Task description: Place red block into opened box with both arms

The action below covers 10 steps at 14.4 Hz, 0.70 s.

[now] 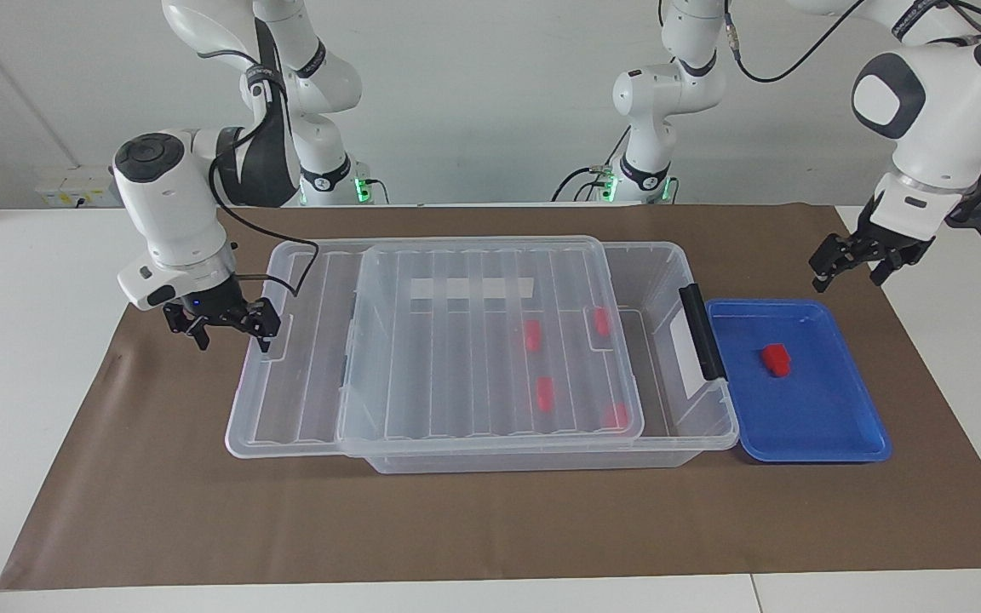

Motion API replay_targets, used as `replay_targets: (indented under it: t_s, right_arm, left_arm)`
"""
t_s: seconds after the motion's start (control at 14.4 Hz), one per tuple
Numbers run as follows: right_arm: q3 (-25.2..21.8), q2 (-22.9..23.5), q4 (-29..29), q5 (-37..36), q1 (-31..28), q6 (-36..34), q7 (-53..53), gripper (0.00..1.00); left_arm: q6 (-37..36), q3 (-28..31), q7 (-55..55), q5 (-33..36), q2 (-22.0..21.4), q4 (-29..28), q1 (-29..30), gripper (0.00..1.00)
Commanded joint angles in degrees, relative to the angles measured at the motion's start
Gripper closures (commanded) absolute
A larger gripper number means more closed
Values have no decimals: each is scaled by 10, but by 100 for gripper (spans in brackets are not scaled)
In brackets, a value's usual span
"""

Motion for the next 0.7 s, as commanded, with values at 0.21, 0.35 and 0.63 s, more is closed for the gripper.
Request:
replay_targets:
  t_s: [0.21,0.35,0.63]
  right_arm:
    - [2,-13,-7,-15,-22,-32,-2,0]
    - [-1,-18,-6,-15,-24,-40,-3,0]
    - [-1,-27,6,-15,-30,-71,-4,0]
  left_arm:
    - [197,-5,22,-2,39,-115,11,0]
    - [208,-4,22,-3,59,-117,14,0]
    - [294,-4,19,-3,96,-160,14,0]
